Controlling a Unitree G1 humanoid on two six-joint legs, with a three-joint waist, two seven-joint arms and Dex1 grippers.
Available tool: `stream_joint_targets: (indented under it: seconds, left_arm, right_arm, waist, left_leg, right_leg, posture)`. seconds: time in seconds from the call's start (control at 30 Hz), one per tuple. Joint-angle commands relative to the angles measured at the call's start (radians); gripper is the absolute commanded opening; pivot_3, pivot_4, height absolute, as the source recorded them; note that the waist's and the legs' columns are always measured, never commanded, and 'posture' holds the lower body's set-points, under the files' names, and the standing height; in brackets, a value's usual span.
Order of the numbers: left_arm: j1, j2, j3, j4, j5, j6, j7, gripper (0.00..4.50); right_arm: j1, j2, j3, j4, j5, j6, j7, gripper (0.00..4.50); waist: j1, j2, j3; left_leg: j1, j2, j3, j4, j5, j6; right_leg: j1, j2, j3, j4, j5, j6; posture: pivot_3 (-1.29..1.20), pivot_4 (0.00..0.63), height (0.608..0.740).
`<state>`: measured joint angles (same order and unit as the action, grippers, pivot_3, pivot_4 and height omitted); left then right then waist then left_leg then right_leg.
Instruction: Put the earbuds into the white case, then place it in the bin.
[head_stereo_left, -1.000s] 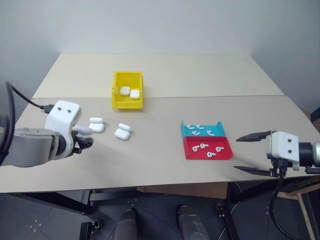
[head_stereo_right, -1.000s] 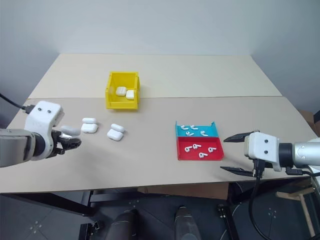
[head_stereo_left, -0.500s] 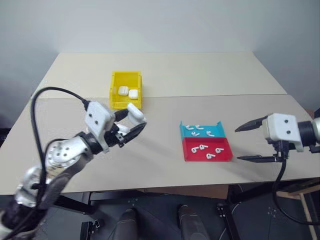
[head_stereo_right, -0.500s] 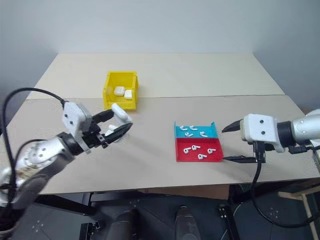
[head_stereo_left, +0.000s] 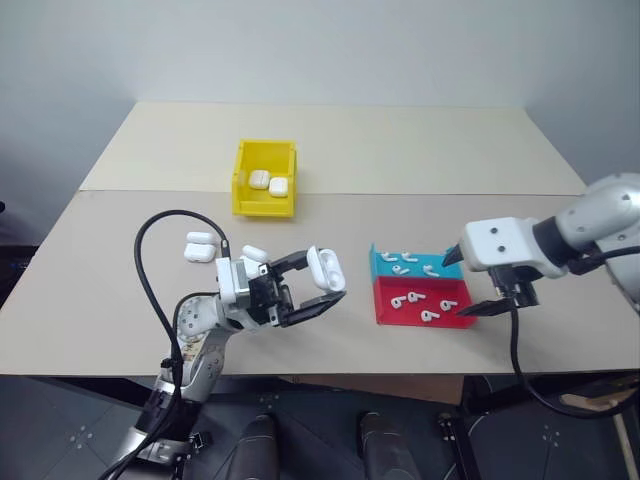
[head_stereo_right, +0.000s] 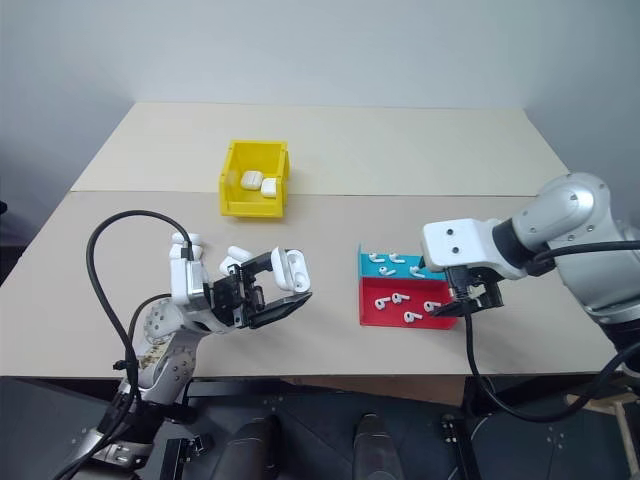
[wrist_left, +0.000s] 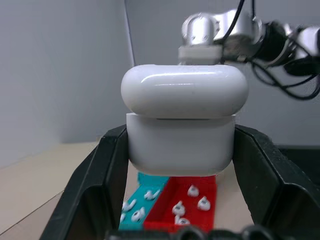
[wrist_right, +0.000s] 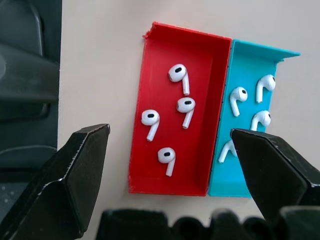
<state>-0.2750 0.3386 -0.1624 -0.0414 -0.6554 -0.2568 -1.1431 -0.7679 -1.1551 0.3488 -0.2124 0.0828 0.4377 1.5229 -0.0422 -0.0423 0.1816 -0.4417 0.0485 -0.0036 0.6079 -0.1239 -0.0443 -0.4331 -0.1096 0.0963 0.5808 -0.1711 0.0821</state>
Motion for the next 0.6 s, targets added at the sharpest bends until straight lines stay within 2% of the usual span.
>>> stream_joint_targets:
  seconds: [0.03, 0.13, 0.2, 0.37, 0.47, 0.6]
  left_arm:
    - [0.007, -0.002, 0.027, 0.005, 0.005, -0.021, -0.058, 2.79]
    - [0.017, -0.017, 0.039, -0.008, 0.008, -0.013, -0.059, 2.79]
    - [0.020, -0.018, 0.048, -0.019, 0.014, -0.012, -0.059, 2.79]
    - [0.019, -0.018, 0.064, -0.042, 0.024, -0.008, -0.054, 2.79]
    - [0.021, -0.009, 0.067, -0.058, 0.038, 0.026, -0.026, 2.79]
    - [0.020, -0.013, 0.071, -0.037, 0.057, 0.017, -0.032, 2.79]
  right_arm:
    - [-0.035, 0.011, 0.047, 0.026, -0.078, 0.008, 0.029, 4.50]
    - [-0.019, 0.020, 0.079, 0.053, -0.143, -0.034, 0.014, 3.95]
    - [-0.014, 0.036, 0.093, 0.069, -0.182, -0.026, -0.011, 3.32]
    - [0.030, 0.040, 0.093, 0.099, -0.253, -0.143, -0.058, 3.32]
    - [0.048, 0.054, 0.094, 0.123, -0.287, -0.195, -0.076, 2.73]
    - [0.060, 0.071, 0.083, 0.136, -0.297, -0.229, -0.073, 2.73]
  waist:
    - [0.000, 0.000, 0.000]
    - [0.000, 0.000, 0.000]
    - [0.000, 0.000, 0.000]
    - [0.000, 0.000, 0.000]
    - [-0.004, 0.000, 0.000]
    - [-0.005, 0.000, 0.000]
  left_leg:
    - [0.000, 0.000, 0.000, 0.000, 0.000, 0.000]
    - [0.000, 0.000, 0.000, 0.002, 0.000, 0.000]
    - [0.000, 0.000, 0.000, 0.003, 0.000, 0.000]
    - [0.001, 0.000, 0.000, 0.005, 0.001, -0.001]
    - [0.001, 0.000, 0.000, 0.005, 0.001, -0.002]
    - [0.001, 0.000, 0.000, 0.005, 0.001, -0.001]
  right_leg:
    - [0.000, 0.000, 0.000, 0.000, 0.001, 0.002]
    - [-0.001, 0.000, 0.000, 0.004, 0.000, 0.003]
    - [-0.002, 0.000, 0.000, 0.007, 0.000, 0.003]
    - [-0.004, 0.000, 0.000, 0.013, 0.000, 0.004]
    - [-0.004, 0.000, 0.000, 0.013, 0.000, 0.004]
    - [-0.004, 0.000, 0.000, 0.014, 0.000, 0.004]
  posture:
    - [0.00, 0.150, 0.740]
    - [0.00, 0.150, 0.740]
    - [0.00, 0.150, 0.740]
    - [0.00, 0.150, 0.740]
    - [0.00, 0.150, 0.740]
    - [0.00, 0.150, 0.740]
